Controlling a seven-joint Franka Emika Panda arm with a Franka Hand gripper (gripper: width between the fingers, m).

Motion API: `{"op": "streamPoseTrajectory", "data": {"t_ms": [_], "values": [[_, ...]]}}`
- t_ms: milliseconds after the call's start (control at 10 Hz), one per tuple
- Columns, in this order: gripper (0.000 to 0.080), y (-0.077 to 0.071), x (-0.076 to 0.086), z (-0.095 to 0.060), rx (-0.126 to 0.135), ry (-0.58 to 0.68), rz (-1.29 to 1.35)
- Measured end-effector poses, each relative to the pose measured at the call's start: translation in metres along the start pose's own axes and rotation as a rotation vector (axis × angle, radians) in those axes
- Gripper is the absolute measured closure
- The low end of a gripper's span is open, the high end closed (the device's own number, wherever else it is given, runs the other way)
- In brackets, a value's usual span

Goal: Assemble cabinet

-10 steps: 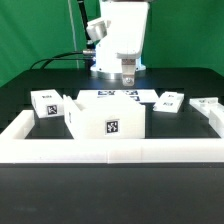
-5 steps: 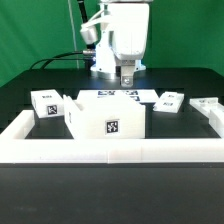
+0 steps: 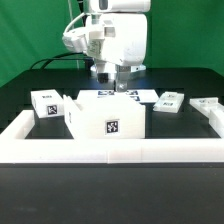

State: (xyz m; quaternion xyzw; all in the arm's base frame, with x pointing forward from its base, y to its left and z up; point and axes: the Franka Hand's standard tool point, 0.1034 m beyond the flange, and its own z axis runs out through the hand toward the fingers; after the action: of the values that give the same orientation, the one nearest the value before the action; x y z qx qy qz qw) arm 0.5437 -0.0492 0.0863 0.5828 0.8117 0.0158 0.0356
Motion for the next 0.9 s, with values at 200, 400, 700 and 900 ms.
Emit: {"op": "streamPoseTrajectory", "data": {"t_ms": [200, 400, 700, 900], "values": [[0.0001, -0.014, 0.000, 0.002, 0.019, 0.005, 0.013], [0.0001, -0.043, 0.010, 0.008, 0.043, 0.015, 0.024], [0.0001, -0.070, 0.023, 0.021, 0.069, 0.031, 0.026], [0.0001, -0.076, 0.026, 0.026, 0.077, 0.036, 0.027]]}}
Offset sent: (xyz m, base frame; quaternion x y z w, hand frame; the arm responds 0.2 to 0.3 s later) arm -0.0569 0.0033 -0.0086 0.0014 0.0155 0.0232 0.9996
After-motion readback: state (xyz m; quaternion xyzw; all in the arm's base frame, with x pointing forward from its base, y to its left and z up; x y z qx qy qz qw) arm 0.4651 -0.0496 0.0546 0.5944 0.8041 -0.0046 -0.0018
